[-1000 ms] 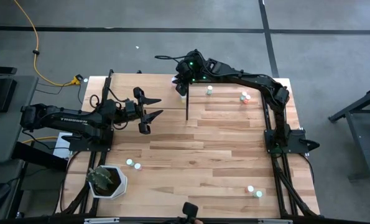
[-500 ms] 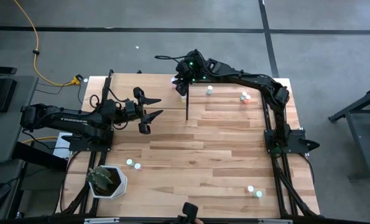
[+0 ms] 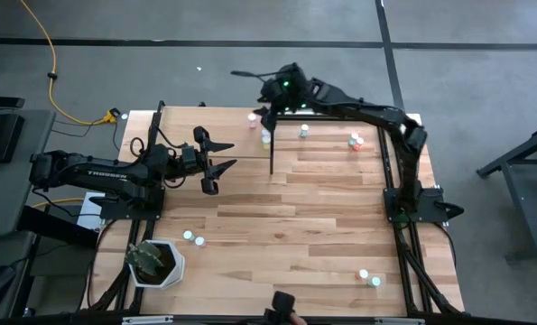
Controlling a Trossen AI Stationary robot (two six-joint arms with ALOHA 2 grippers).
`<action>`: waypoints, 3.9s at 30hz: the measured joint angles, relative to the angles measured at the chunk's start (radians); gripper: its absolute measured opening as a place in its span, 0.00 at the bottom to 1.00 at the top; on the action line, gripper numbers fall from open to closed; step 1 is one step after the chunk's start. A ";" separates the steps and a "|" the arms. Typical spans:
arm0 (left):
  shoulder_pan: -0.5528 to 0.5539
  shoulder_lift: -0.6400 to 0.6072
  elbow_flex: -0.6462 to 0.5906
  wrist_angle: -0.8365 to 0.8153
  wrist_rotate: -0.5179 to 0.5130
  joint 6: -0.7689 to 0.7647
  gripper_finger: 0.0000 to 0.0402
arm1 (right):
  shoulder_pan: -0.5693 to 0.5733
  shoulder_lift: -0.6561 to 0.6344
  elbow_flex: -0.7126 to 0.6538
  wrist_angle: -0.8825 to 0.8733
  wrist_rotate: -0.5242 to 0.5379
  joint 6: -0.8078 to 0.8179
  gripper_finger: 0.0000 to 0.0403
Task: Pick and place medicine bottles onto shelf by color
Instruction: Put the top orange pill bottle on the shelf
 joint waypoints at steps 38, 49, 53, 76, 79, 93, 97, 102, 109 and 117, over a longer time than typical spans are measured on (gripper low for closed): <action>0.000 0.000 0.000 -0.007 0.000 -0.008 0.50 | -0.264 -0.832 -1.139 -0.090 0.471 0.373 0.49; 0.000 0.000 0.000 -0.006 0.000 -0.008 0.50 | -0.379 -0.709 -1.139 -0.121 0.430 0.324 0.49; 0.000 0.000 0.000 -0.006 0.000 -0.008 0.50 | -0.402 -0.696 -1.139 -0.120 0.356 0.270 0.49; 0.000 0.000 0.000 -0.006 0.000 -0.008 0.50 | -0.442 -0.595 -1.139 -0.077 0.352 0.214 0.49; 0.000 0.000 0.000 -0.006 0.000 -0.008 0.50 | -0.442 -0.595 -1.139 -0.092 0.352 0.214 0.49; 0.000 0.000 0.000 -0.006 0.000 -0.008 0.50 | -0.442 -0.595 -1.139 -0.100 0.353 0.214 0.31; 0.000 0.000 0.000 -0.006 0.000 -0.008 0.50 | -0.442 -0.595 -1.139 -0.101 0.353 0.214 0.26; 0.000 0.000 0.000 -0.006 0.000 -0.008 0.50 | -0.422 -0.602 -1.138 -0.126 0.340 0.217 0.26; 0.000 0.000 0.000 -0.006 0.000 -0.008 0.50 | -0.308 -0.734 -1.138 -0.214 0.176 0.247 0.27; 0.000 0.000 0.000 0.013 0.003 -0.031 0.50 | -0.021 -0.879 -1.138 0.031 -0.070 0.303 0.27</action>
